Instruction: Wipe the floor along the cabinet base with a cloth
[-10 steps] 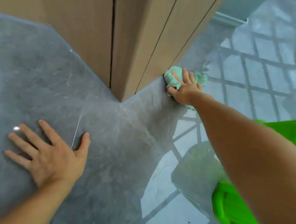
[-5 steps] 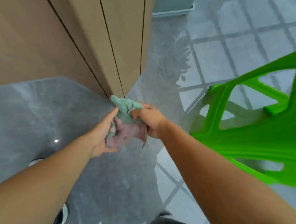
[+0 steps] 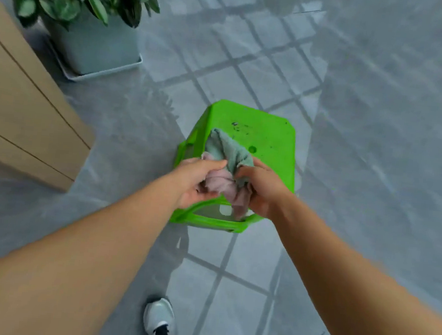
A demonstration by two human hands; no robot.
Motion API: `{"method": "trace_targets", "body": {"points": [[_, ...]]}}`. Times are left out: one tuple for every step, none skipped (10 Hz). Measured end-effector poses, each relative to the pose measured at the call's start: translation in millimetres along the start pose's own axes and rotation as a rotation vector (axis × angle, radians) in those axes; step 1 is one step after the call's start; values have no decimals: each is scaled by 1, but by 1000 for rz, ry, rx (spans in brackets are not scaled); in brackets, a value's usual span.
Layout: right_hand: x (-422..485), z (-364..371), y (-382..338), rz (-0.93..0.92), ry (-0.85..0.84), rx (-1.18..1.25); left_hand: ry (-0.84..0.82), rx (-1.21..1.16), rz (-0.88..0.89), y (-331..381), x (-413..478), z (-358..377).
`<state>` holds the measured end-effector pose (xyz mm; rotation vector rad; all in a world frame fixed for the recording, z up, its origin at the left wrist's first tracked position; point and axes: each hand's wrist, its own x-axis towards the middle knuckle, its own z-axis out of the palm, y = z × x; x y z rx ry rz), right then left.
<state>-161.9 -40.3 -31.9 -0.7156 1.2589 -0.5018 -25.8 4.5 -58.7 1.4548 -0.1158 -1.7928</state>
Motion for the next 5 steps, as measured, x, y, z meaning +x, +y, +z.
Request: {"method": "trace_targets", "body": {"points": [[29, -25, 9, -179, 133, -123, 64, 32, 14, -9, 22, 21], [47, -37, 18, -456, 162, -506, 215, 23, 64, -20, 38, 8], [39, -56, 37, -477, 69, -1147, 371, 154, 95, -27, 45, -15], [32, -64, 46, -333, -92, -1494, 352, 208, 72, -30, 32, -27], [16, -55, 27, -360, -5, -1643, 270, 306, 35, -22, -7, -29]]}}
